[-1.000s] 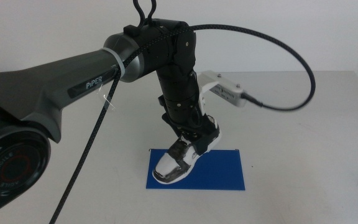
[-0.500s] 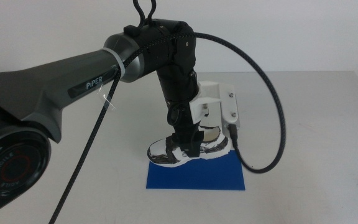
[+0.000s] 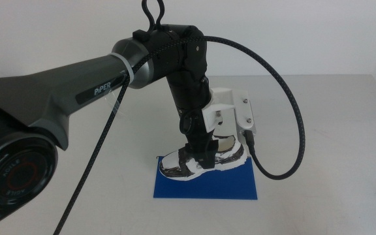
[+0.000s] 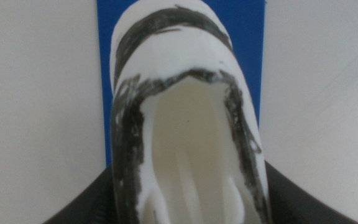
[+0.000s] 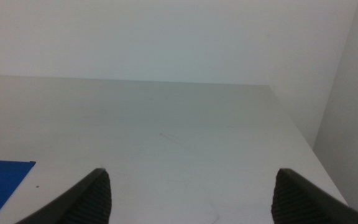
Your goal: Use one arm to grab the shoe from the table and place it on the mat.
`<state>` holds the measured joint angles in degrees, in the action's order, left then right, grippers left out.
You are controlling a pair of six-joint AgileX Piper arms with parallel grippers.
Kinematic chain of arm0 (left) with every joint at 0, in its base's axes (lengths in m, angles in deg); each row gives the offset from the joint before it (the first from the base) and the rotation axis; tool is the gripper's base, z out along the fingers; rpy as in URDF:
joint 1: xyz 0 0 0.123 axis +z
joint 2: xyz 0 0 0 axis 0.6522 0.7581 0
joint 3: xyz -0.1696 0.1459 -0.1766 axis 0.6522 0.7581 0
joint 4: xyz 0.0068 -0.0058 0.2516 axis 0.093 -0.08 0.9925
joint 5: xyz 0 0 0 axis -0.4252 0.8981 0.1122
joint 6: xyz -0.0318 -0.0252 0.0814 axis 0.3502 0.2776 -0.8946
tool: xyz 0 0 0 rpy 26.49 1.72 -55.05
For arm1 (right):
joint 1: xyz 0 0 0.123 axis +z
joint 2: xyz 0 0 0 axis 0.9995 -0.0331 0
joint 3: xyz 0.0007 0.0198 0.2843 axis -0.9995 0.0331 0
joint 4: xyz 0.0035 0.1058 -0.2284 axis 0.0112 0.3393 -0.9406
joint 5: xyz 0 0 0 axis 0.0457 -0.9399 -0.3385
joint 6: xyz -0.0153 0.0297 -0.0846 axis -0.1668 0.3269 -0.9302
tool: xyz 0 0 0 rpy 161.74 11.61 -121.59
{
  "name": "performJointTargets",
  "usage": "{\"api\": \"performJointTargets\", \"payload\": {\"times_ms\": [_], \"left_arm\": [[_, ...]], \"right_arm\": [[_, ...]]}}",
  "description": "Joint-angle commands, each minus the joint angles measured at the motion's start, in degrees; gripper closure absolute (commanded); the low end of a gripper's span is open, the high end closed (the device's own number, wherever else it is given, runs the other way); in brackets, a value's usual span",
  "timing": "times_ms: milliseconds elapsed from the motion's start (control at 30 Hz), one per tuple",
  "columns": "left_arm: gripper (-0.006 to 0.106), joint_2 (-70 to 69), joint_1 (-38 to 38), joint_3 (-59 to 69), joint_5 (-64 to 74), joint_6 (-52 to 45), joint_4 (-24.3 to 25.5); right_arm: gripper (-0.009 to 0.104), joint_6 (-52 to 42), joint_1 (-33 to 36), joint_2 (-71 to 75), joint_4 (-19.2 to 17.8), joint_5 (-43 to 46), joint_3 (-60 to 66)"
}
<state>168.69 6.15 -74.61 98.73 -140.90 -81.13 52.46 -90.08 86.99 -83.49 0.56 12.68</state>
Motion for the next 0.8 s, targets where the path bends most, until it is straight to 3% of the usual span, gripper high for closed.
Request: {"api": "performJointTargets", "payload": {"times_ms": [0, 567, 600, 633, 767], "left_arm": [[0.087, -3.3, -0.3, -1.6, 5.3, 1.1, -2.1], [0.084, 0.3, -0.3, -1.6, 4.2, 0.0, -2.3], [0.080, 0.3, -0.3, -1.6, 4.2, 0.0, -2.3], [0.049, 0.3, -0.3, -1.6, 4.3, 0.0, -3.2], [0.025, 0.3, -0.3, -1.6, 4.3, 0.0, -3.8]], "right_arm": [[0.029, -0.7, -0.3, 1.2, -0.5, 4.5, -0.5], [0.029, -0.7, -0.3, 1.2, -0.5, 4.5, -0.5], [0.029, -0.7, -0.3, 1.2, -0.5, 4.5, -0.5], [0.029, -0.7, -0.3, 1.2, -0.5, 4.5, -0.5], [0.029, -0.7, -0.3, 1.2, -0.5, 4.5, -0.5]]}}
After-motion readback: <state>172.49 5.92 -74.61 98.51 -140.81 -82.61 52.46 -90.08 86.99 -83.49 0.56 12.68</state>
